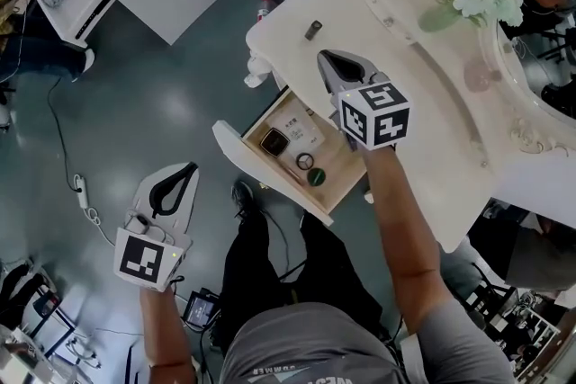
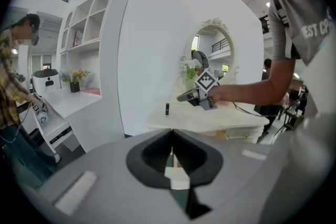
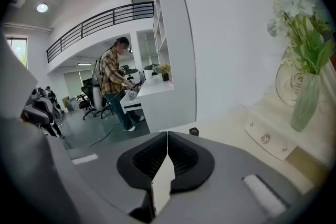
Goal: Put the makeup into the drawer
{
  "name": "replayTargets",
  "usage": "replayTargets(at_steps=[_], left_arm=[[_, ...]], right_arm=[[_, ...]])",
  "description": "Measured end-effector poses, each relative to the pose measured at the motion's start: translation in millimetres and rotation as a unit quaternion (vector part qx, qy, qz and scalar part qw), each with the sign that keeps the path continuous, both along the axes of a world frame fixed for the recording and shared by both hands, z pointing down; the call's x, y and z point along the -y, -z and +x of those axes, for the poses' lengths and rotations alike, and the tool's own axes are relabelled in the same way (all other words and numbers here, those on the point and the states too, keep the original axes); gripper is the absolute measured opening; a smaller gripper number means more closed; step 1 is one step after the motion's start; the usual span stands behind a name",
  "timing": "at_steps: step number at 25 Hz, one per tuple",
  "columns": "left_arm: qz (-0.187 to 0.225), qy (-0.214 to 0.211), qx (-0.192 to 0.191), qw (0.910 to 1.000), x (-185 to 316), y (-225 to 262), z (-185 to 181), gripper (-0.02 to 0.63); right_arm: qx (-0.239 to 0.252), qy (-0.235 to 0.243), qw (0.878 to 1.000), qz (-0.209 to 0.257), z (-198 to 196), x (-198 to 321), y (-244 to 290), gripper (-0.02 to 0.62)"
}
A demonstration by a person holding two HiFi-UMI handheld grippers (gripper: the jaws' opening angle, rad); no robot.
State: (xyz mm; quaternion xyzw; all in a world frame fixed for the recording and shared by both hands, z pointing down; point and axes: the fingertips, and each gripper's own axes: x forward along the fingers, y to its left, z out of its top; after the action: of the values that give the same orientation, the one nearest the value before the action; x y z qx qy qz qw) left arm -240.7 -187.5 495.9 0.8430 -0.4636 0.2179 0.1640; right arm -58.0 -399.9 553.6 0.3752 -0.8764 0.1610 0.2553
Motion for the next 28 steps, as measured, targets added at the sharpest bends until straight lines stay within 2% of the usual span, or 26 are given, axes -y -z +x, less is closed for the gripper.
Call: replayTargets(at_steps=[13,21,25,28], left_arm=[[-0.02,0.003,-0.001,0.9998,-7,-28,-6,0.003],[-0.027,0.005,-0.003,0.9996,-8,-39,-5,0.003],[-0.032,0.007,-0.002,0.9995,-9,-45,-4,0.003],[-0.032,0.008,-0.003,0.9994,-9,-46,-3,0.003]], right_arm=[[-0.03,-0.025,0.999,0.005,4,49,-41,0.055],[-0.057,-0.039,0.998,0.008,4,76,-63,0.153],[-0.07,-0.032,0.997,0.005,1,88,-76,0.16],[-0.089,-0.024,0.996,0.003,1,92,-85,0.132]])
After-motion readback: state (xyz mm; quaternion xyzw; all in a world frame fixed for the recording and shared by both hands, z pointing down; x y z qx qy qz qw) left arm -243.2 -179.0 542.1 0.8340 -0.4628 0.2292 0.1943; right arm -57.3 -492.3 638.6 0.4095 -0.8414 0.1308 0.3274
